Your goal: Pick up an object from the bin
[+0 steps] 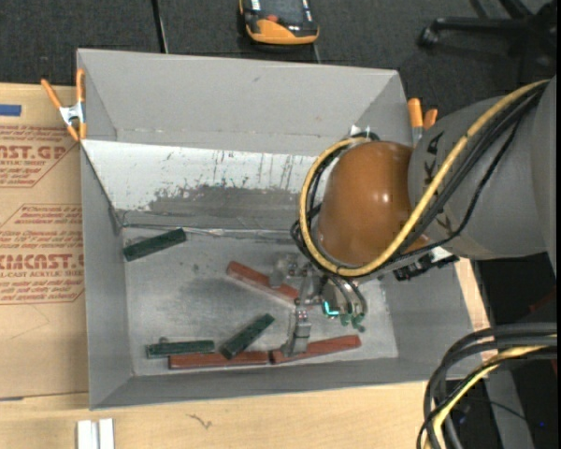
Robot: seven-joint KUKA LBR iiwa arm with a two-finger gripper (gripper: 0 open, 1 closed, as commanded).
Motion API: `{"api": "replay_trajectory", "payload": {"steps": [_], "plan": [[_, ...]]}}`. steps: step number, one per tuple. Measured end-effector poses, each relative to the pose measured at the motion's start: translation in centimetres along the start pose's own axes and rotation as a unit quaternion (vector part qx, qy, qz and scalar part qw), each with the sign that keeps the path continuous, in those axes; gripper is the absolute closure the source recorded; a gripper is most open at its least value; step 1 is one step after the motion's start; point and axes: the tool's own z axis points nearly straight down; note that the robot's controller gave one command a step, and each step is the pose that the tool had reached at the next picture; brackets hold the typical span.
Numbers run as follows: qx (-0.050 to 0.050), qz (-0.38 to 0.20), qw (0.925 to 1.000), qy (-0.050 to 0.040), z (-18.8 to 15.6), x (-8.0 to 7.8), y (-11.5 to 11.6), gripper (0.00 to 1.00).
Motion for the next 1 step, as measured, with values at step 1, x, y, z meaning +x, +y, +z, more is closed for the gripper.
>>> {"api": "replay_trajectory", "payload": {"steps": [1], "plan": [[0.000,0.000,1.0000,-0.0038,-0.34,-0.20,-0.02,0.00]]}}
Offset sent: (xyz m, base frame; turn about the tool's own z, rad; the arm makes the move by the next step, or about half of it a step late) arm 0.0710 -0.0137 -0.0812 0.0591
